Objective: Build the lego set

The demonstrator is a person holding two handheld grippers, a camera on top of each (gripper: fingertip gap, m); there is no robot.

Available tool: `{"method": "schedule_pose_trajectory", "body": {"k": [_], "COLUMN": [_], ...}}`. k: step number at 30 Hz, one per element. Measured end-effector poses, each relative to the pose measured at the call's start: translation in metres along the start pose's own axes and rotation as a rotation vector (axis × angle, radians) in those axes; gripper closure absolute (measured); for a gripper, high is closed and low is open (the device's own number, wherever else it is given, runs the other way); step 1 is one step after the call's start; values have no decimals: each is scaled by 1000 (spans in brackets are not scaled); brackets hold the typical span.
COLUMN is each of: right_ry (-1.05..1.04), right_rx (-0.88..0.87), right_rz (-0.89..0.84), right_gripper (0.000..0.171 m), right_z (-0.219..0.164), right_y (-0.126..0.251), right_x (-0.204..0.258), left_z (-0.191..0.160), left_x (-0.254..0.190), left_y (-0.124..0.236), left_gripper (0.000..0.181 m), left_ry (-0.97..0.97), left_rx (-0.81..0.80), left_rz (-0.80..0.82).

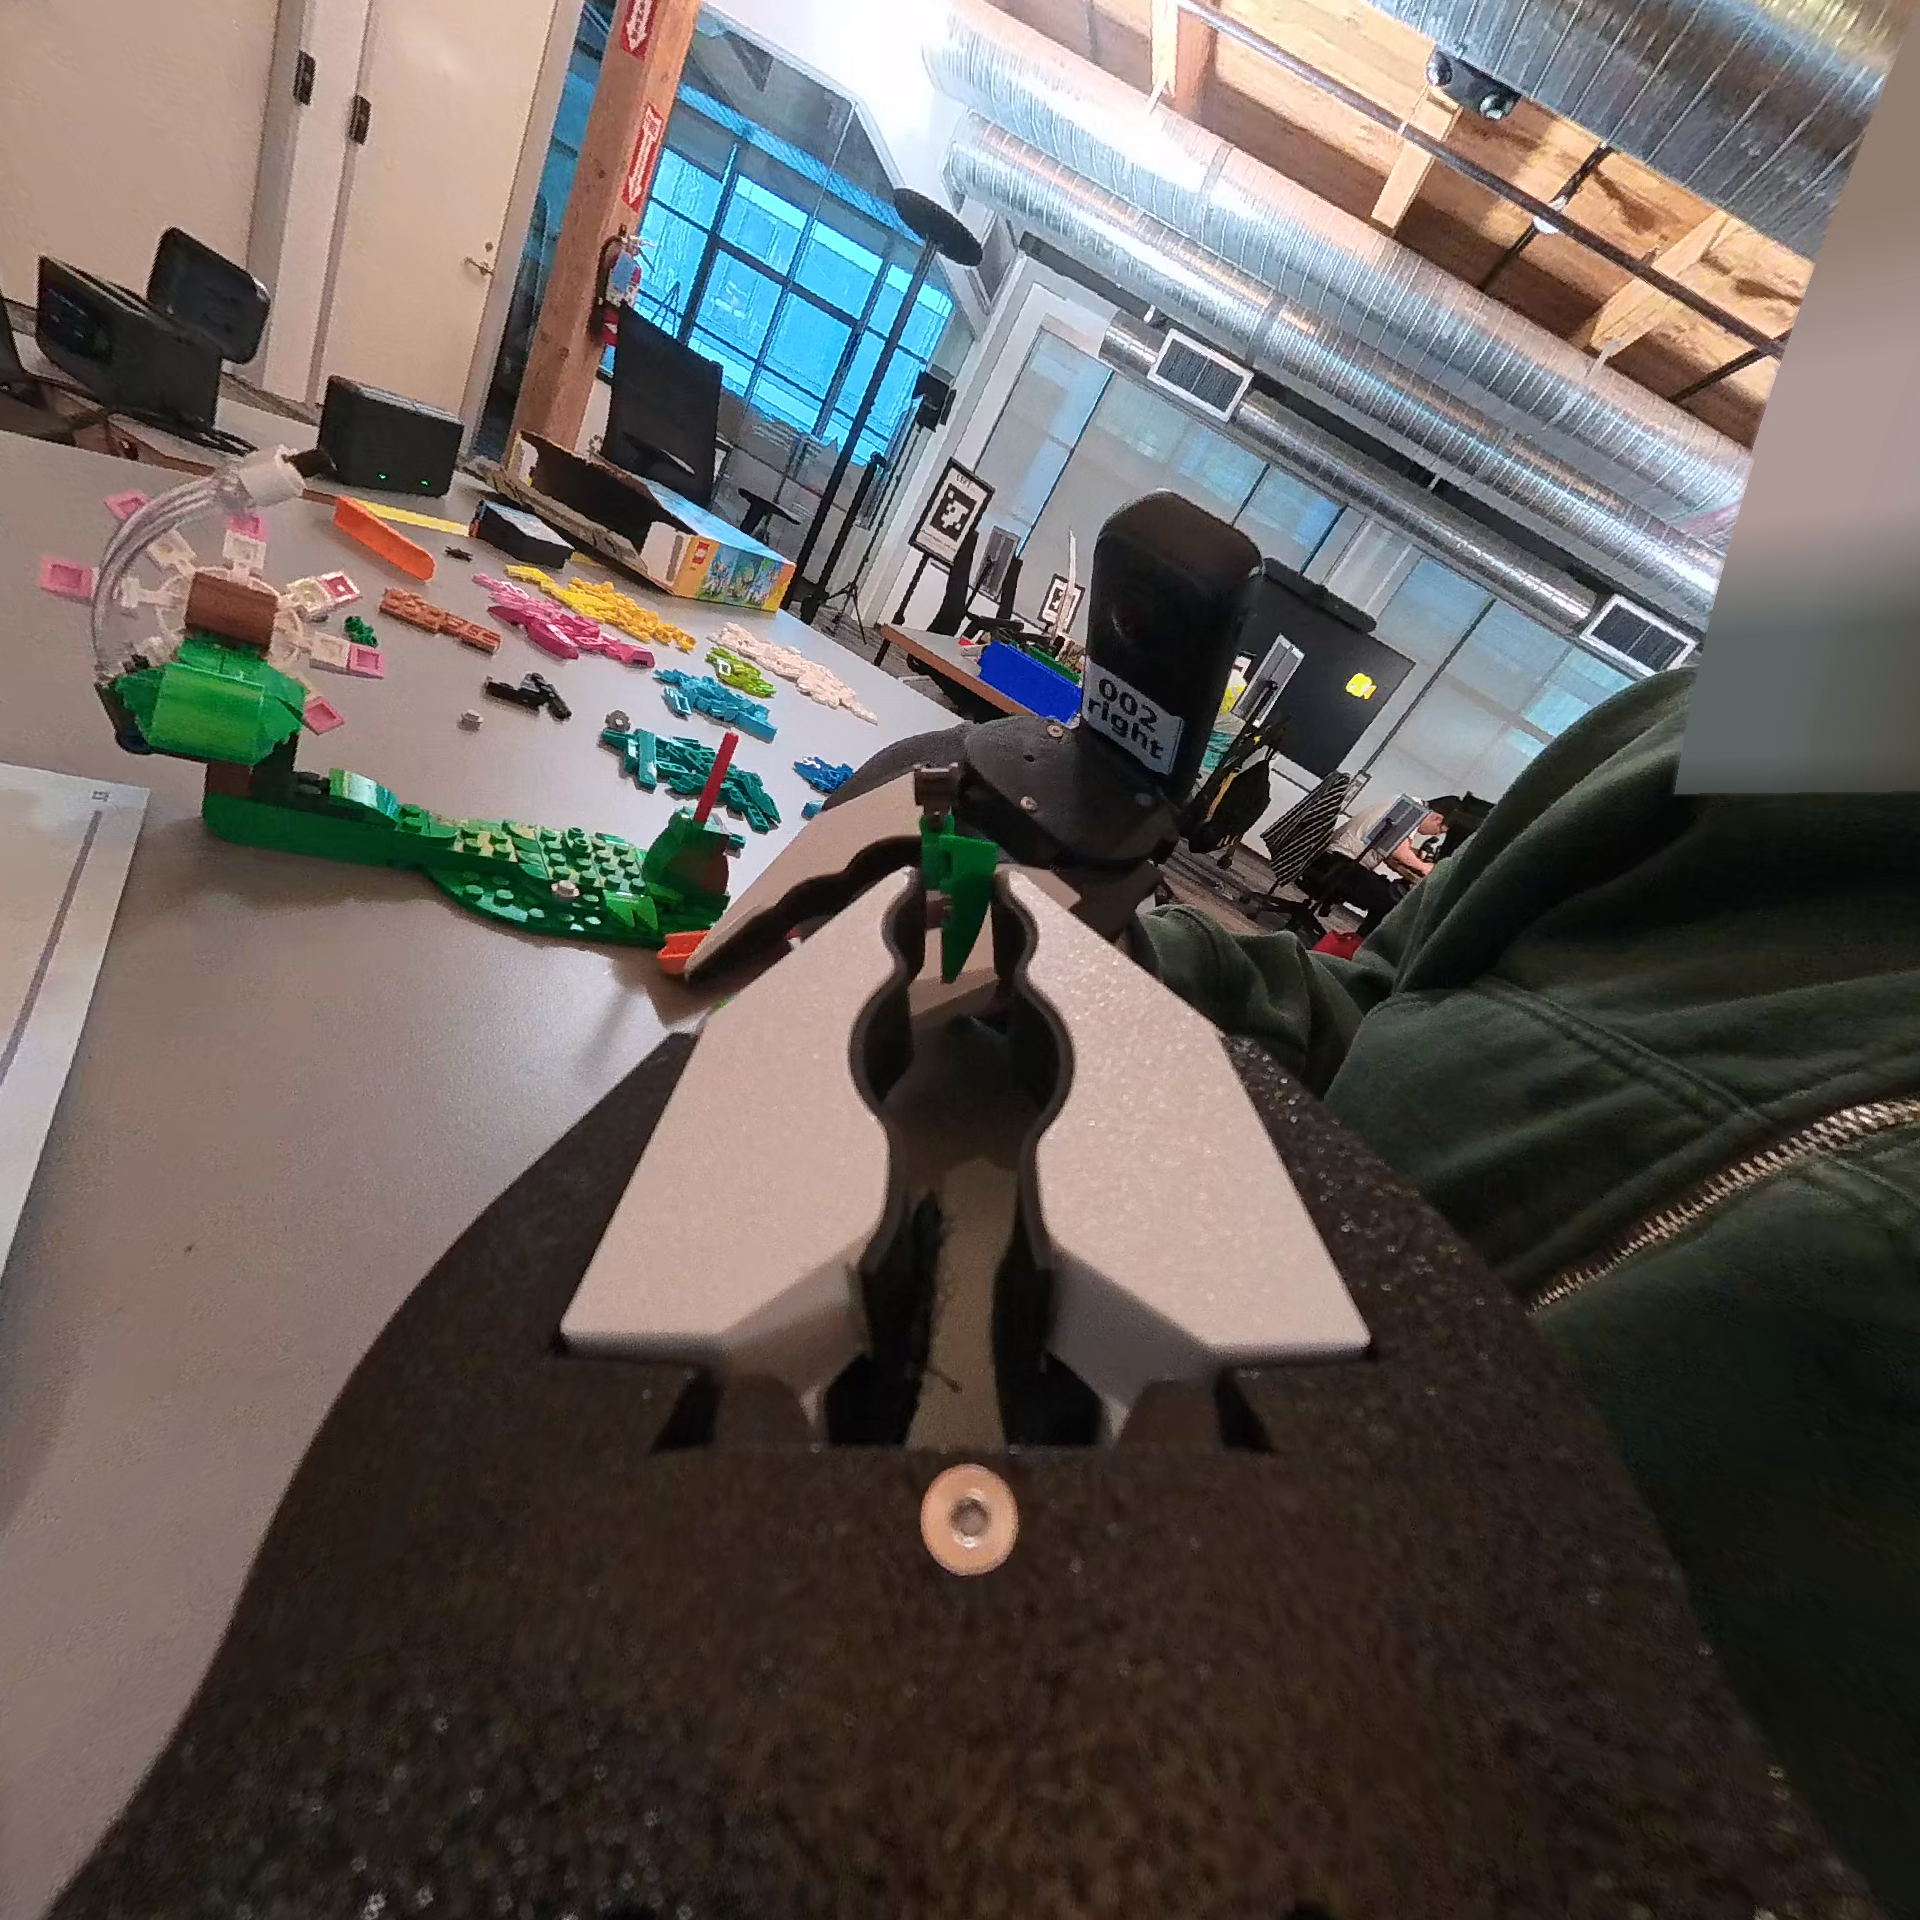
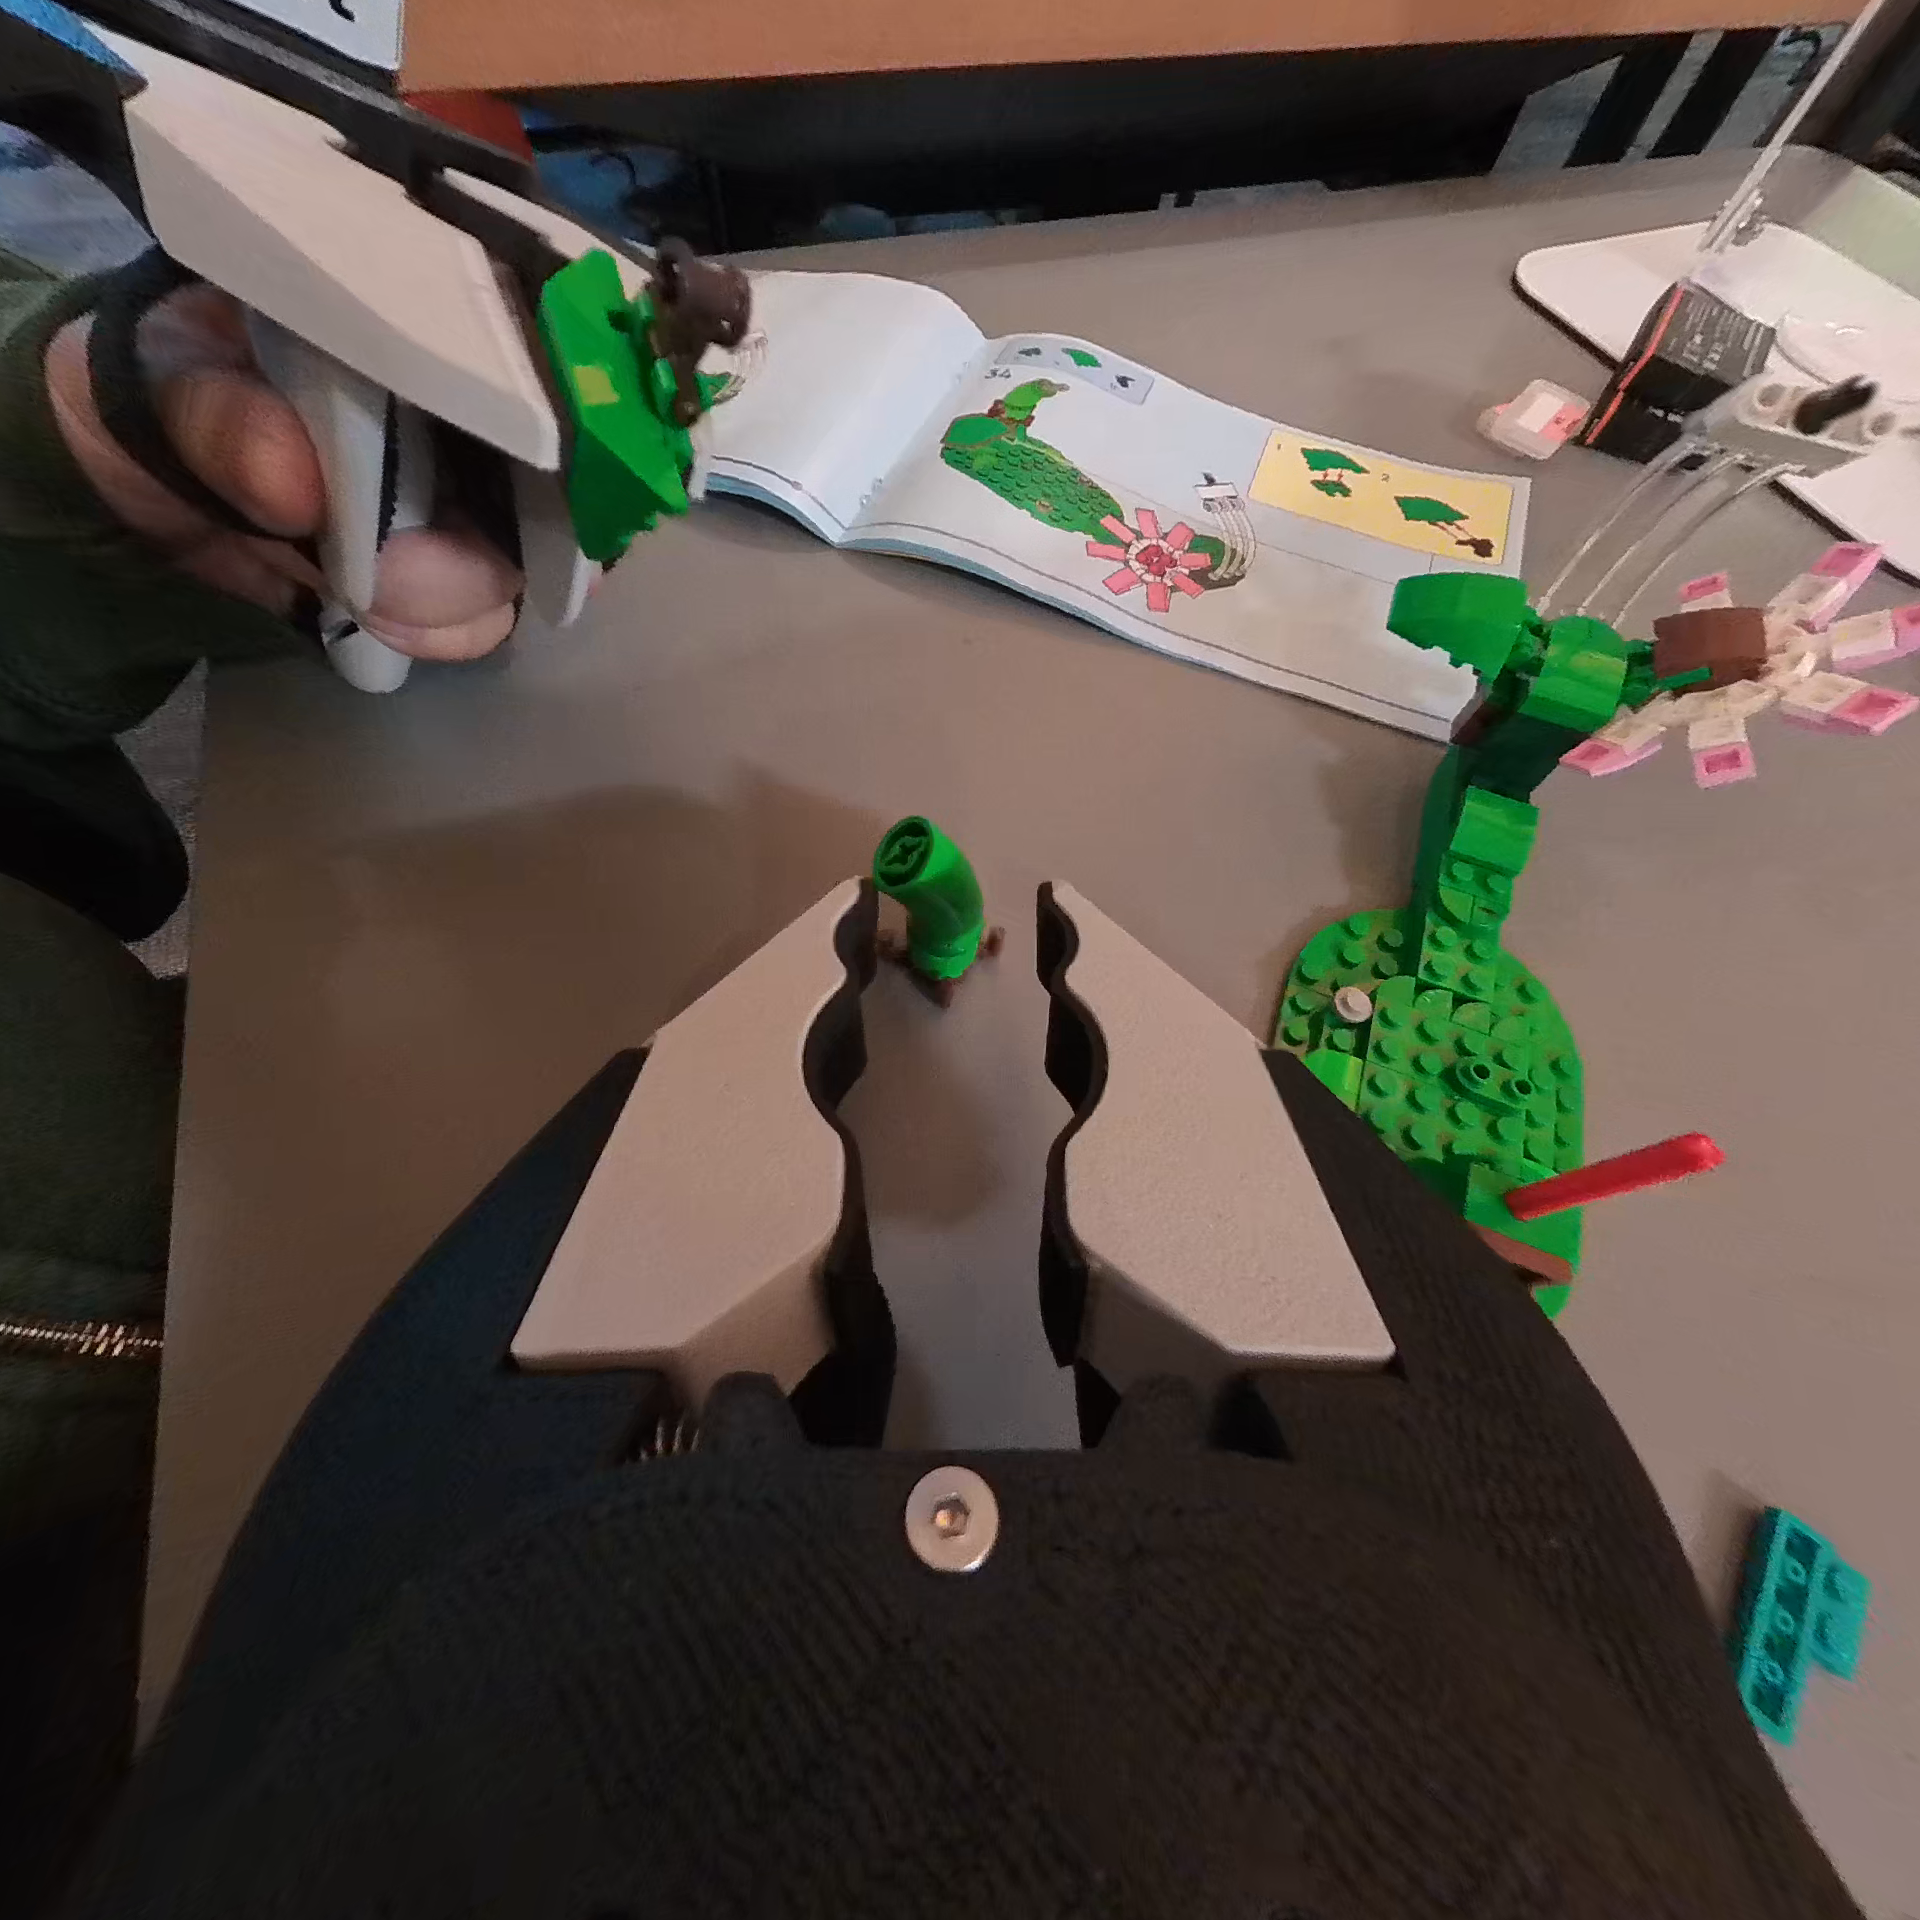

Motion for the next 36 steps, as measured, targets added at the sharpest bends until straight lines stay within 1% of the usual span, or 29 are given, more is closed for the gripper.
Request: {"method": "schedule_pose_trajectory", "body": {"k": [6, 14, 20, 26, 29, 33, 36], "right_ry": [-37, -87, -135, -168, -178, -189, -211], "right_rx": [27, 5, 13, -13, -3, -7, -83], "right_rz": [-50, -7, -101, -77, -48, -52, -76], "right_gripper": [144, 143, 141, 150, 150, 153, 154], "right_z": [-8, -2, 2, 3, 3, 3, 7], "right_y": [8, 5, 0, -4, -7, -7, -1], "right_x": [-9, 2, 2, -1, -1, -4, -9], "left_z": [0, 0, 0, 0, -1, -1, -1], "left_x": [0, 0, 0, 0, 0, 0, 0], "left_y": [0, 0, 0, 0, -1, -1, -1], "left_gripper": [172, 171, 171, 171, 171, 171, 171], "left_ry": [0, 0, 0, 0, 1, 0, -1], "left_rx": [1, 2, 3, 6, 8, 11, 12], "left_rz": [-3, -2, -1, -1, 1, 4, 7]}}
Point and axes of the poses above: each gripper's, where its closed fingertips meet, y back along the fingers, z out of its top, x = y × z across the jaws, the point moved 8 cm from there along y, back along the fingers, and after that the axes turned 9 degrees about y, right-handed, at the moved point
